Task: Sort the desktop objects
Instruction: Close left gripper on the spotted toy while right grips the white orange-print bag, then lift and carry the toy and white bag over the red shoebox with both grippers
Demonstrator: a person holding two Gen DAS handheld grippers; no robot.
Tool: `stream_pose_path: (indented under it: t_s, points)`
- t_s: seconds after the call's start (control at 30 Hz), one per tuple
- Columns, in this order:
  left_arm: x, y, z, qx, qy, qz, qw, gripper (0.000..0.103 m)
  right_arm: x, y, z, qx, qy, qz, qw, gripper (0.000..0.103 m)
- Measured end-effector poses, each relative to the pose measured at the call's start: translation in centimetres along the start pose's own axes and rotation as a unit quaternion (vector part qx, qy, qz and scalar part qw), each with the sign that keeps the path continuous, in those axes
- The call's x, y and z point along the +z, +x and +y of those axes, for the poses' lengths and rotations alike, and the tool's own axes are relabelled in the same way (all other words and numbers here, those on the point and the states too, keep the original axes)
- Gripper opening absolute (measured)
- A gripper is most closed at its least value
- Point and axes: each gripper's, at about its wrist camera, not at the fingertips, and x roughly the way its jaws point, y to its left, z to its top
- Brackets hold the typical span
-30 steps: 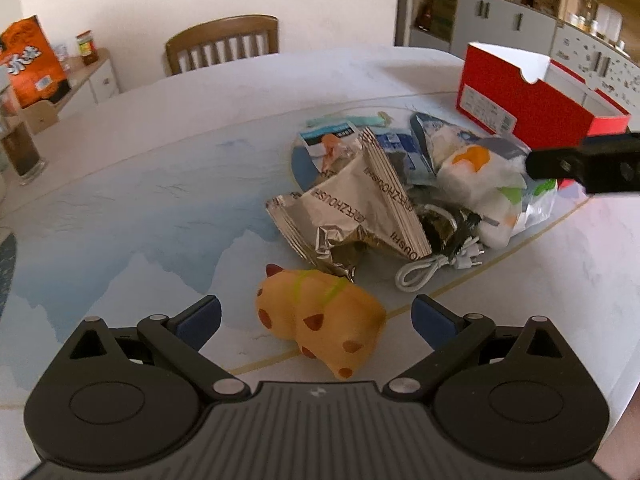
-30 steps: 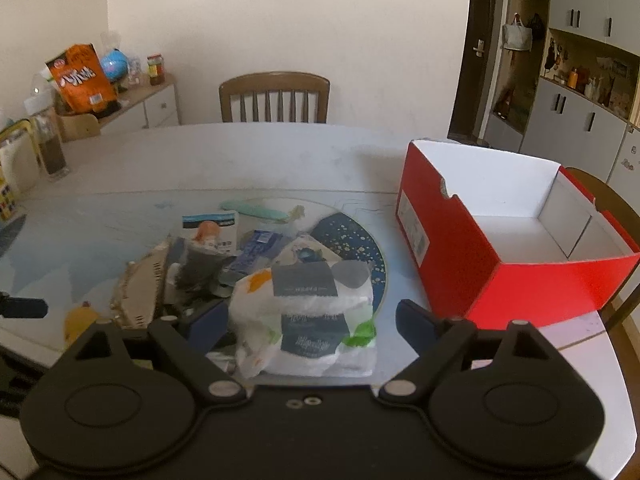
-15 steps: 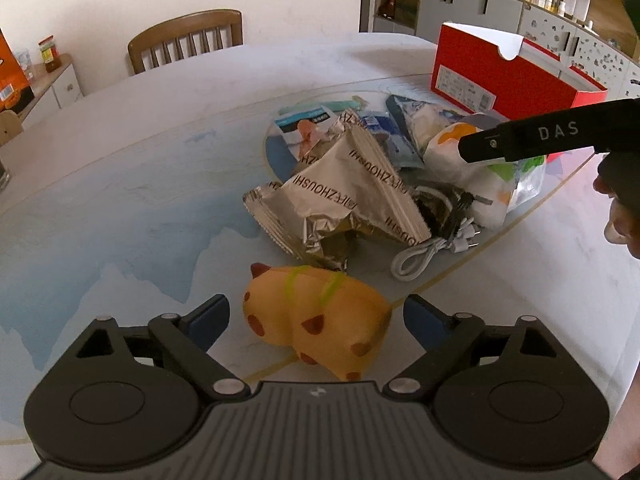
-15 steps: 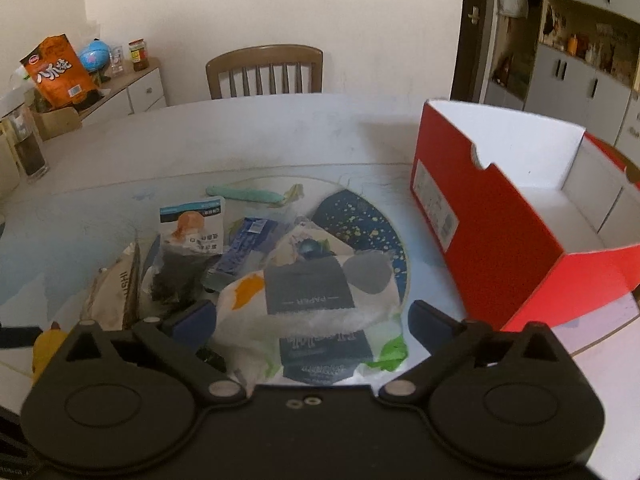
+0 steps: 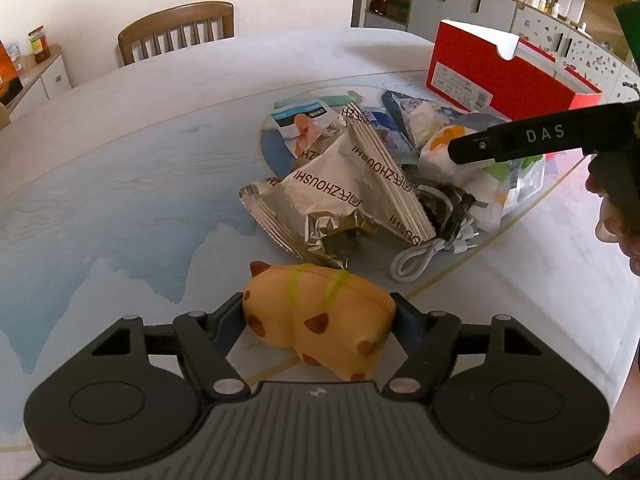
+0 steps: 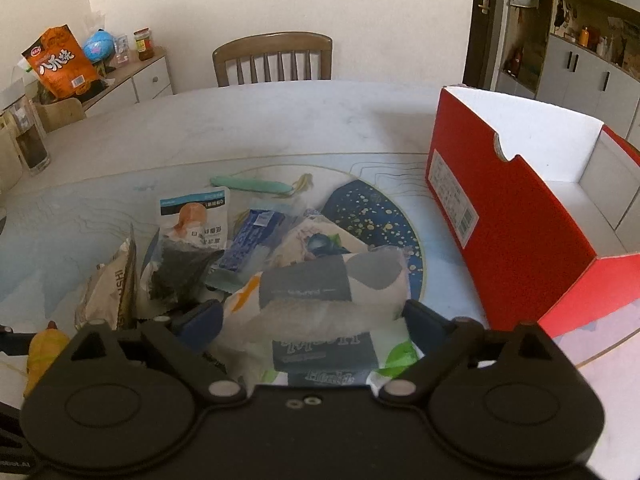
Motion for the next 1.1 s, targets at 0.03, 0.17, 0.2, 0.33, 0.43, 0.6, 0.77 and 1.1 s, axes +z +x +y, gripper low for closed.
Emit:
stream_pose_path:
  t_s: [0.03,0.17,0.2,0.33,0.43,0.6,0.77,1.1]
  points:
    - [0.1,0.0,0.2,-0.002,-0.003,0.0,1.0,0.074,0.0,-0.1,-0.1,0.0,0.004,0.0,1.0,0.087]
    - [0.2,0.0,0.4,-0.005,-0.005,0.001,1.0,0.074,0.1,-0.3,-0.3,-0.005,0.013,0.0,1.0,0.072]
    - [0.3,-0.1,0.4,-0.007,-0.004,0.001,1.0,0.073,0.2,-0.5,-0.3,-0.003,0.016,-0.001,1.0,0.071]
    - [0.6,-0.7,0.5,-0.01,0.001,-0.006,0.9999,0.073,0.4,-1.0,-0.3,-0.004,0.021,-0.005,1.0,0.052]
    - [0.9,-1.3,0.7,-0.009,0.0,-0.012,0.9999,0.073,0.6,-1.4,-0.4,-0.005,0.026,-0.007,1.0,0.034]
    - [1.5,-2.2,1.0,-0.008,-0.002,-0.02,0.9998,0.073,1.0,-1.9,-0.5,-0.006,0.032,-0.009,0.999,0.017]
    - [2.2,-2.9,1.0,-0.008,0.001,-0.028,0.9996,0.073,1.1,-3.0,-0.5,-0.003,0.041,-0.017,0.999,0.008]
    - [4.1,-4.7,0.5,-0.017,0.016,-0.046,0.9986,0.073,1.7,-6.5,-1.1,0.002,0.07,-0.038,0.997,0.005]
